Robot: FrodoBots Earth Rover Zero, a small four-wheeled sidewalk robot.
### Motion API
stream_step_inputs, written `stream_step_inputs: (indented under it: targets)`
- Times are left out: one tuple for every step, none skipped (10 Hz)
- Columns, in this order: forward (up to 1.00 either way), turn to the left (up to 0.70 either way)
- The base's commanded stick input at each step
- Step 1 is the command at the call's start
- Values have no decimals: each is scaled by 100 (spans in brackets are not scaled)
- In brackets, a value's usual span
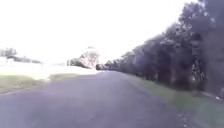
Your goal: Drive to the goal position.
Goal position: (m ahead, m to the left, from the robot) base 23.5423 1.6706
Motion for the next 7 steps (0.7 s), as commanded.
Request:
stream_step_inputs:
  targets:
    - [100, 27]
    - [100, 27]
    - [100, 27]
    - [100, 27]
    - [100, 27]
    - [100, 13]
    - [100, 0]
